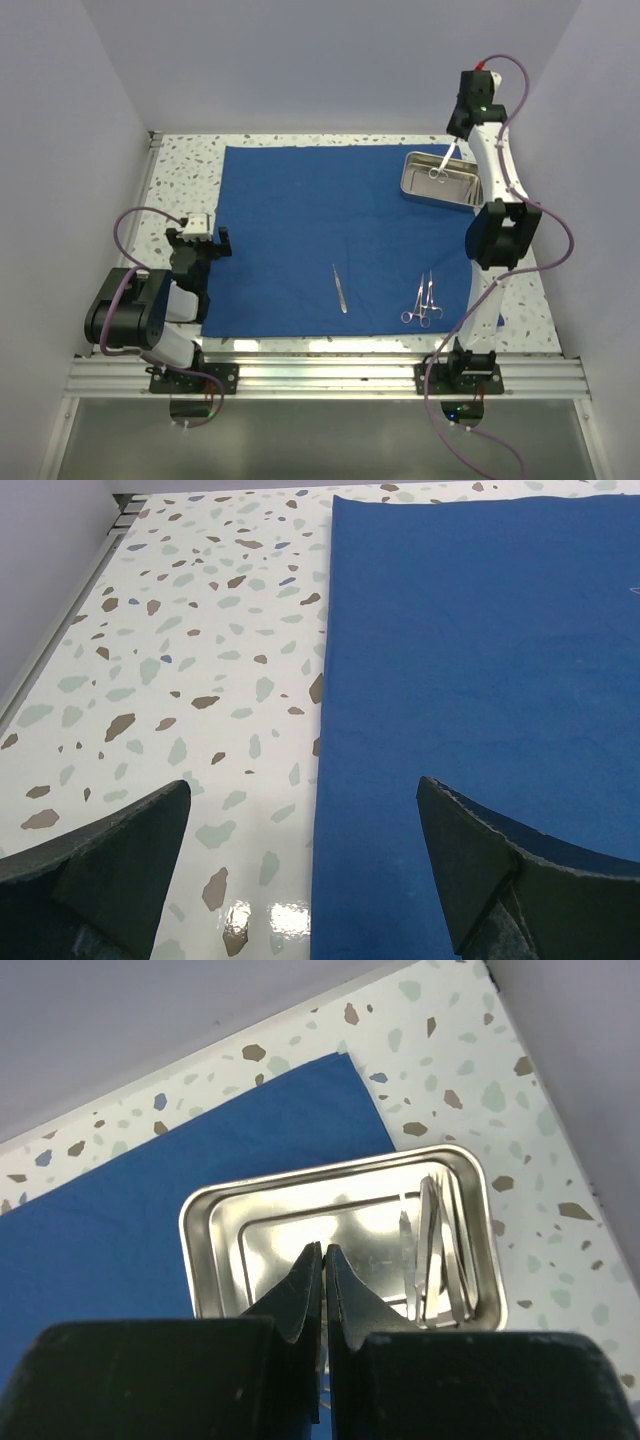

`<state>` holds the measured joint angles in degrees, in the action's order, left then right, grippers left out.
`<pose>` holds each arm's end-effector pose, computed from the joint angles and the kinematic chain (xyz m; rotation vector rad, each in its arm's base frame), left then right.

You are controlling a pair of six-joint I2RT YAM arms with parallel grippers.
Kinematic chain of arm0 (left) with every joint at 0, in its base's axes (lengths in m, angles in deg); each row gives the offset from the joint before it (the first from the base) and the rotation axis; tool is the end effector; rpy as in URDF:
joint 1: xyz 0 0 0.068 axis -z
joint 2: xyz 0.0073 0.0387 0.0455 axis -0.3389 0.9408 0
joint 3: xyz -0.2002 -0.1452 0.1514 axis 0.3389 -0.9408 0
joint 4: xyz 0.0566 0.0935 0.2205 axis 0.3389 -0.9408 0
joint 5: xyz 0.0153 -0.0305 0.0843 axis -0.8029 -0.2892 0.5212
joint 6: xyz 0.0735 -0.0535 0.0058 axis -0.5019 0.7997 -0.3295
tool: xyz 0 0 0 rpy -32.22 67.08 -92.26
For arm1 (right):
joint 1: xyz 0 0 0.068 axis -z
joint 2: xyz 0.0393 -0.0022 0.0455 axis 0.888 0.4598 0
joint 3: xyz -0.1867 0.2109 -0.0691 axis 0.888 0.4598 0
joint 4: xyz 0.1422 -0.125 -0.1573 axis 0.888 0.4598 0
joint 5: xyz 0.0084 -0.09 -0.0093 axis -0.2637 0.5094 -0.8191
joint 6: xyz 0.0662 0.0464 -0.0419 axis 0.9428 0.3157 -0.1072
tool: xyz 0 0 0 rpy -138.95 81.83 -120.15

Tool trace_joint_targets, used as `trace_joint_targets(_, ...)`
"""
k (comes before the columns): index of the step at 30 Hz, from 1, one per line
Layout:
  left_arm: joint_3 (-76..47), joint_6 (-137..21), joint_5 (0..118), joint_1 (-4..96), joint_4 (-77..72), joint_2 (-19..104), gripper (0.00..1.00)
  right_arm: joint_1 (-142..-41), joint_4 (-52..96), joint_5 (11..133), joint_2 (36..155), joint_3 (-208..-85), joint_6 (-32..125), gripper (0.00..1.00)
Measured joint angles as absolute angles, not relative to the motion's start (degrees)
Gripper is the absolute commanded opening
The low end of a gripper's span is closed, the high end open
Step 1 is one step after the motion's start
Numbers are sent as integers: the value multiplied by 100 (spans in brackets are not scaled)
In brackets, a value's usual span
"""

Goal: Open and lay out the surgical kit
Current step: Place the medical item in the surgical kit.

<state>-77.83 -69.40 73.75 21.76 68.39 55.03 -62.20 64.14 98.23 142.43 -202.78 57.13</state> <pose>0.2662 0.0003 0.1668 -0.0538 1.6724 0.0714 0.5358 -0.0306 0.3156 0.5132 2.1525 -0.2109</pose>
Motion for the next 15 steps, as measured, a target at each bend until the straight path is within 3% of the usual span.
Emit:
trace_joint_targets(7,-7783,-6940,7375,2176,6839,5503,100,-6275,6471,9744,12337,-18888,5708,0)
trace_joint_targets(15,-7783,-6940,7377,2179,6839,5503,100,-6530,6748,9301,10169,-16433,6023,0)
